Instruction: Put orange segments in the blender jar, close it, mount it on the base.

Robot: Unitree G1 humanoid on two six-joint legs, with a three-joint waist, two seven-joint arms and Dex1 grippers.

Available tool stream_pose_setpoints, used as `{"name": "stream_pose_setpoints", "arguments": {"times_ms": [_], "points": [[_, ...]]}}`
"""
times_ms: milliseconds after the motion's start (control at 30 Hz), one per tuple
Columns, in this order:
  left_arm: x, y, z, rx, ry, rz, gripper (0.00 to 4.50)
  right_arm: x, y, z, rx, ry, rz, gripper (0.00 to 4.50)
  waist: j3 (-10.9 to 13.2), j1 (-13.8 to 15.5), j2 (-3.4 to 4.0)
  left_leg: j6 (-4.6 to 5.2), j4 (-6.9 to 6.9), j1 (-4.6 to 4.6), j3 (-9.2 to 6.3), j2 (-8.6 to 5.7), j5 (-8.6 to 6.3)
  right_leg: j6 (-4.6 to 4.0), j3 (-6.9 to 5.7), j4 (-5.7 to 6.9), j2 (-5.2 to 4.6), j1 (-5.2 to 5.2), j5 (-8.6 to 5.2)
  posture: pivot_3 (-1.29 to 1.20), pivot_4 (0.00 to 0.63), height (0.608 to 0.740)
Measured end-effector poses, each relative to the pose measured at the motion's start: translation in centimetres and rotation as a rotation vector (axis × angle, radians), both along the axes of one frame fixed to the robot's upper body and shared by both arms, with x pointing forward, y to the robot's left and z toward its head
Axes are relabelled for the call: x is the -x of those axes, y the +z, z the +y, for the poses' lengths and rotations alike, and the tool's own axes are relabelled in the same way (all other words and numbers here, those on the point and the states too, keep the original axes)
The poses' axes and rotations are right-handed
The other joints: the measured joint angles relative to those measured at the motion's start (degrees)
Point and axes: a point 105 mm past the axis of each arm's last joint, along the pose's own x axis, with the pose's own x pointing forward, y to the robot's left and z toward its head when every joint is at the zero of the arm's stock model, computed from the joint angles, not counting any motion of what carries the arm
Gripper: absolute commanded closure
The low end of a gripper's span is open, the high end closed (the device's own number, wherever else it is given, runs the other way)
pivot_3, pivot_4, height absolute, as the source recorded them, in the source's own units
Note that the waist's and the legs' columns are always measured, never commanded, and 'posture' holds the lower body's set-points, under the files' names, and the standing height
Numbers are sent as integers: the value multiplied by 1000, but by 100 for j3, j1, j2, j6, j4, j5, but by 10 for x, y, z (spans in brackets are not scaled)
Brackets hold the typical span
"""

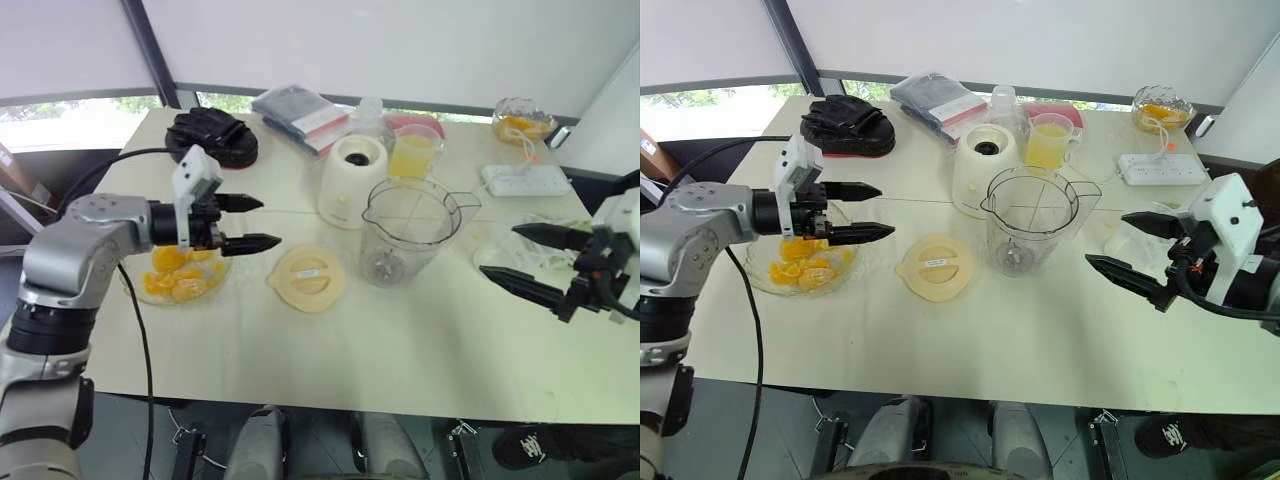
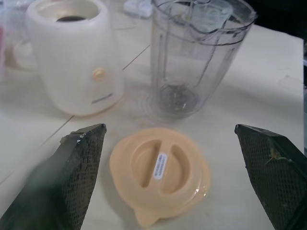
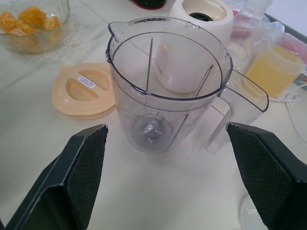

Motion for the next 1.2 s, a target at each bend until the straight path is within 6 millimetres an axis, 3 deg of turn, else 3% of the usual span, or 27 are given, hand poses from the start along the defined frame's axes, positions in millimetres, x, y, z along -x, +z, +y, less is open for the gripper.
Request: {"name": "stream_pose_setpoints", "arguments": {"times_ms": [333,633,800,1200], "points": [[-22,18,62,-107,191,109,0,0,-25,23,-104,15,18,348,0,3,-1,0,0,-1,2,-2,0,-2,-5,1,4,-2,-2,0,150,740],[-45,-1,90,-193,316,337,0,1,-39,40,-168,9,9,348,0,14,-8,0,6,-9,9,-8,0,-3,-12,2,2,-3,-3,0,150,740],[-49,-21,103,-316,327,400,0,0,-51,50,-194,13,30,348,0,-5,-8,0,4,-12,9,-5,0,-2,-12,4,3,-11,-2,0,150,740],[-59,-79,110,-544,356,495,0,-5,-58,63,-209,17,19,348,3,4,-22,1,8,-17,-1,-6,0,20,-15,6,0,-11,11,0,150,740]]}}
